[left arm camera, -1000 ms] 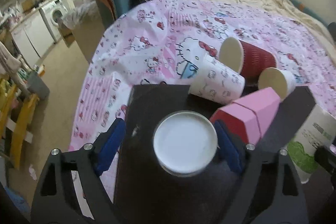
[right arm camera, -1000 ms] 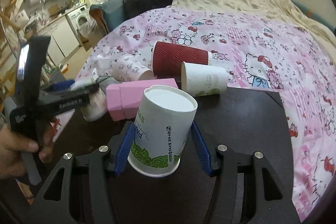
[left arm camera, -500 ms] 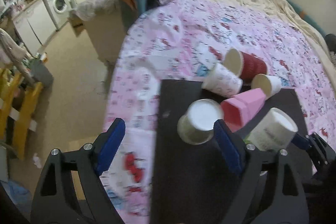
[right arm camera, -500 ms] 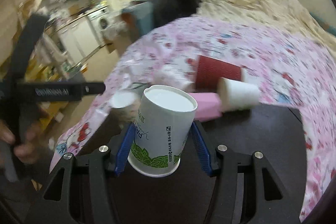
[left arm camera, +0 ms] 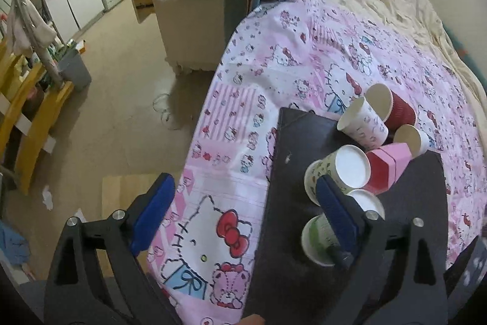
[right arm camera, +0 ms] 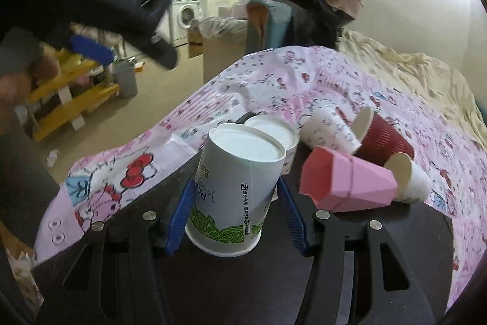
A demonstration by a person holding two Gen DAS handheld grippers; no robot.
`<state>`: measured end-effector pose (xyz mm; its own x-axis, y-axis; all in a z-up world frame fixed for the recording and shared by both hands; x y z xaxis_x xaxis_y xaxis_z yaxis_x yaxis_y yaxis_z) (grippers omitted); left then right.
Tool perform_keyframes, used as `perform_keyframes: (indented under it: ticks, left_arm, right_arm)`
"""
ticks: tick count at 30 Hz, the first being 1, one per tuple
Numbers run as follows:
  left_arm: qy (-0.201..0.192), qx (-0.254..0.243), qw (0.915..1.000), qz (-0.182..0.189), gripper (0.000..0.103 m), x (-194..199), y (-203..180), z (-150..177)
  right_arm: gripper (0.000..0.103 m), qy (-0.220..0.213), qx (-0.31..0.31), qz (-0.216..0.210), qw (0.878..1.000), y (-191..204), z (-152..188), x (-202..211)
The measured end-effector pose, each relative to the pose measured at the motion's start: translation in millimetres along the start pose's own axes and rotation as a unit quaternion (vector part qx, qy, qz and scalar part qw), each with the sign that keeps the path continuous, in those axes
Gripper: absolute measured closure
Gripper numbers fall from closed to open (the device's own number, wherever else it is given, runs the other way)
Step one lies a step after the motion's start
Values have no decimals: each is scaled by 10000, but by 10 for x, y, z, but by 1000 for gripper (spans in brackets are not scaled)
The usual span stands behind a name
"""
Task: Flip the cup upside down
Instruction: 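Turn both held cups rim-down and set them on the board, opening both tools, then move both tools toward the pink hexagonal cup and the white cup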
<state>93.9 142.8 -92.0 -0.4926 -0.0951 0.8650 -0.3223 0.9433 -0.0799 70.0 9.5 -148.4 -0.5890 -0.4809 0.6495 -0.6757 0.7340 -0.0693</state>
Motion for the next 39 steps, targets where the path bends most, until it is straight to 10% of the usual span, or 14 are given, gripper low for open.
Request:
perform_keyframes:
  ticks: [11,21,39]
  left_arm:
    - [159,-158,9995,243,11,-21,-322,73]
    - [-88,-621,9964,571,11,110,-870,110]
    - [-111,-1586,9858,544,11,146,-1353,220]
  right_arm:
    - [22,4,-592,-232,9980,-159,31,341]
    - [3,103,-1565,344,9870,-1102,103,997]
    - [2,212,-3266,565,9432,-2003,452,1177]
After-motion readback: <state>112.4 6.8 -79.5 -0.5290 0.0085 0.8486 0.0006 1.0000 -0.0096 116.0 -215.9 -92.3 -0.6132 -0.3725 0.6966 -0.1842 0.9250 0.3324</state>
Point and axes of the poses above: each gripper's, at about its wrist camera, not at the fingertips, and x roughly against the way its jaws point, y to its left, z to its underside, the point moved 7 cm from there along -x, roughly the way its jaws point
